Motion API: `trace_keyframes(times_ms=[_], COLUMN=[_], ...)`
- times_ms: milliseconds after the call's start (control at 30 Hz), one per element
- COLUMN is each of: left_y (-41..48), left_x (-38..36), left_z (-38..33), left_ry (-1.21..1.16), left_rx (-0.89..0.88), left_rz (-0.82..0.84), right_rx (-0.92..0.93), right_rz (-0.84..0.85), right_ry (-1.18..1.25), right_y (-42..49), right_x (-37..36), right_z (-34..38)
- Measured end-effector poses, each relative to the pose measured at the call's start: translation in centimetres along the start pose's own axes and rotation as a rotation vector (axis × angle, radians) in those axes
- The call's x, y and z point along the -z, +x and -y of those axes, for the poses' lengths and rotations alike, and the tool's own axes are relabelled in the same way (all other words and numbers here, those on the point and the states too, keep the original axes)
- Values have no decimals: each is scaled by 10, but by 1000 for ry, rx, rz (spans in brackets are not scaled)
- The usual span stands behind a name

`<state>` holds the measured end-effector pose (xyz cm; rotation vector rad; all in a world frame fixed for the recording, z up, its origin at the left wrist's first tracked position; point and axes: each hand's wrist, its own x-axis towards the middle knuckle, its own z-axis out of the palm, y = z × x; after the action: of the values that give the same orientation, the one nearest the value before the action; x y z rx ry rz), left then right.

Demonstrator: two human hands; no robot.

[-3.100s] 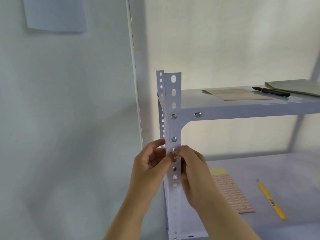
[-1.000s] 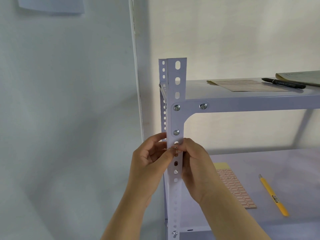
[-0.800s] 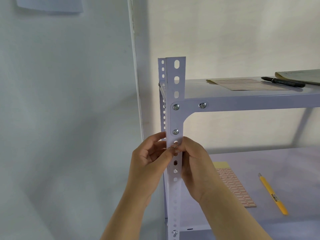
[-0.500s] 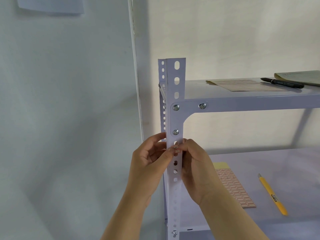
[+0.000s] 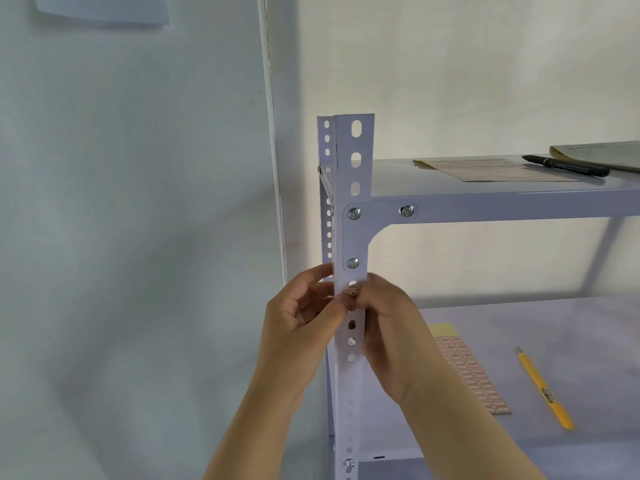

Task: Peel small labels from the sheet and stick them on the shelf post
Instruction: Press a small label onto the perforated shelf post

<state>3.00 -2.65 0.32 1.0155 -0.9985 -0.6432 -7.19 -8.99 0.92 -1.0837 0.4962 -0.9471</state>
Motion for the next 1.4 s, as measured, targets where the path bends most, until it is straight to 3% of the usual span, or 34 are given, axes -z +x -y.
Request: trace_keyframes(times_ms=[867, 933, 1100, 1267, 1400], left_y=[-1, -1, -2, -2, -2], left_x=[0, 0, -1, -1, -1], left_z=[-2, -3, -3, -3, -2], left_ry=[-1, -7, -22, -17, -11], left_rx=[-3, -6, -2, -2, 0], left_rz=[8, 7, 5, 7, 4], right_rx=[82, 186, 656, 1026, 1176], right_rz=[21, -39, -282, -357, -388], right_ry=[31, -87, -680, -987, -1126], right_y=[-7, -11, -16, -15, -9], right_x=[7, 7, 11, 19, 24], right_z=[-7, -6, -9, -14, -13])
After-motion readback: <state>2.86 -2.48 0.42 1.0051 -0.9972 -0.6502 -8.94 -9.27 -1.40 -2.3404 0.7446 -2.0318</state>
